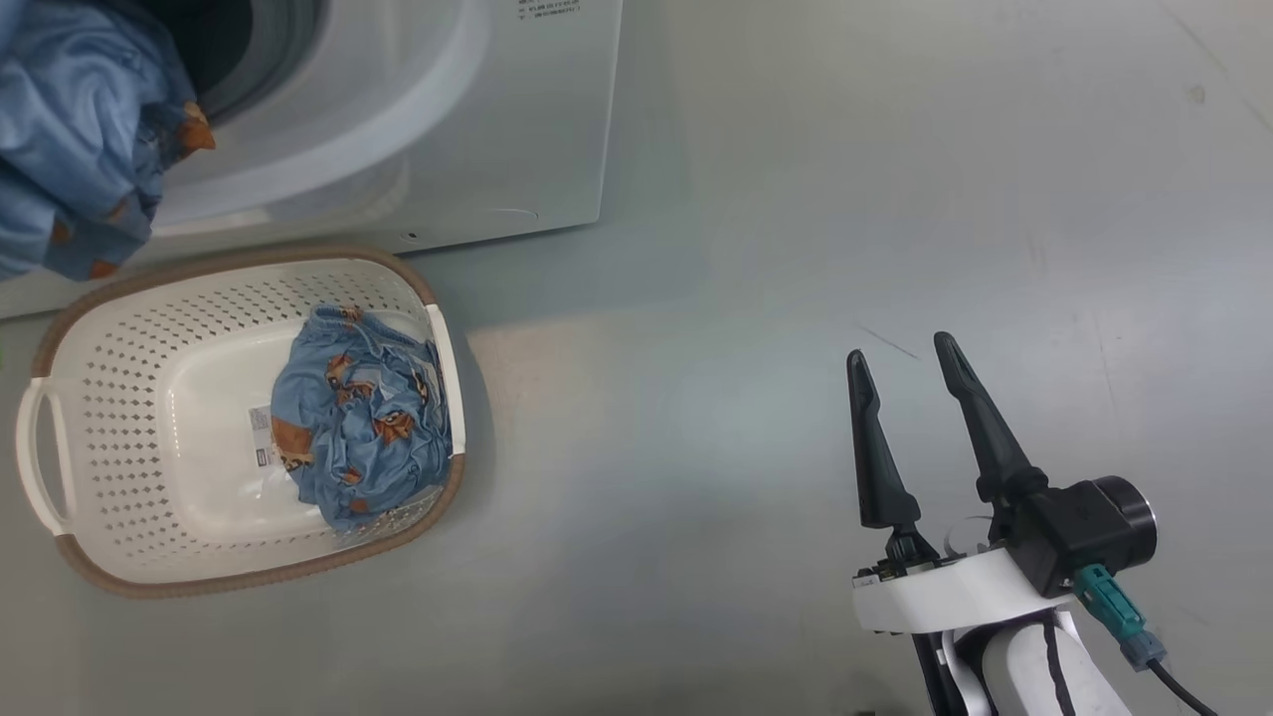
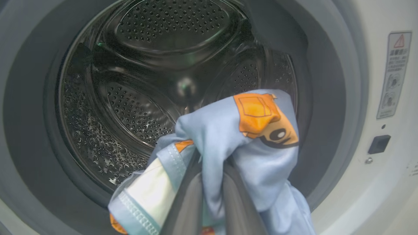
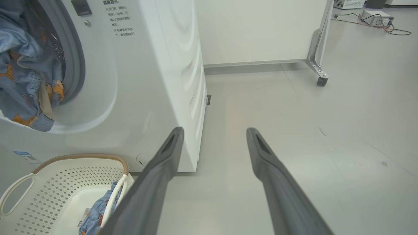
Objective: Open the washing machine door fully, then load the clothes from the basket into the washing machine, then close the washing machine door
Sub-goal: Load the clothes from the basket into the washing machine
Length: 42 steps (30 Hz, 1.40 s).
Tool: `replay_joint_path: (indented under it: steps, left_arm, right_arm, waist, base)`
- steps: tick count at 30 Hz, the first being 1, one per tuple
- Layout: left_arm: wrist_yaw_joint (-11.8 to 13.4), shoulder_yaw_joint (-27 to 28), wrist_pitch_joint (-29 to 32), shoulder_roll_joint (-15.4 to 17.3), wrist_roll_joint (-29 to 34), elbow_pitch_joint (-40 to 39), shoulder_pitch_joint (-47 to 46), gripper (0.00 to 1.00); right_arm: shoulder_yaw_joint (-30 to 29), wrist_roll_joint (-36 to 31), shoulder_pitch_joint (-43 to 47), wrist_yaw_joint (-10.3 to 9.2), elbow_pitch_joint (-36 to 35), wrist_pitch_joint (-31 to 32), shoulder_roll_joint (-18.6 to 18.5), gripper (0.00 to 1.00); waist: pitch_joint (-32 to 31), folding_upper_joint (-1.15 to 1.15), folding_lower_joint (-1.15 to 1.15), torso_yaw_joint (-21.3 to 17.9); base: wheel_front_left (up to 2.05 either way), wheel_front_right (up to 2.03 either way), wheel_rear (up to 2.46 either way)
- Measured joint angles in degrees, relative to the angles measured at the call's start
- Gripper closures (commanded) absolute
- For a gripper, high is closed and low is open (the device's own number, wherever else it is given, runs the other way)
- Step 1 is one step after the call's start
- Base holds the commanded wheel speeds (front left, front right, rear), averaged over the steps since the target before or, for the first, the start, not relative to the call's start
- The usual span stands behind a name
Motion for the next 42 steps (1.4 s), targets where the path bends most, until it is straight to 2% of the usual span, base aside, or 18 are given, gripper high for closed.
replay_joint_path:
  steps: [10, 20, 35, 42]
  left_arm:
    - [-0.01, -4.01, 1.24, 4.71, -2.53, 3.21, -9.12, 1.0]
    - [-0.05, -7.19, 8.89, 7.79, -6.49, 7.81, -16.86, 1.0]
    - [-0.05, -9.31, 15.38, 8.31, -11.2, 8.37, -29.82, 1.0]
    - [-0.05, -10.71, 16.92, 9.81, -11.18, 8.55, -33.53, 1.0]
  right_arm:
    - [1.44, -0.27, -2.19, 0.0, -0.23, 0.0, -0.01, 0.0]
    - [3.6, 0.93, -4.22, 0.0, 0.31, 0.0, -0.04, 0.0]
    - [7.13, 3.49, -6.03, 0.0, 1.38, 0.0, -0.15, 0.0]
    - [8.89, 4.66, -6.22, 0.0, 1.6, 0.0, -0.14, 0.0]
  waist:
    - [6.19, 0.0, 0.0, -0.01]
    - [11.31, 0.0, 0.0, 0.03]
    - [16.37, 0.0, -0.01, -1.64]
    - [18.47, 0.0, 0.0, -2.88]
  base:
    - [0.0, 0.0, 0.0]
    - [0.0, 0.0, 0.0]
    - [0.0, 0.0, 0.0]
    - [0.0, 0.0, 0.0]
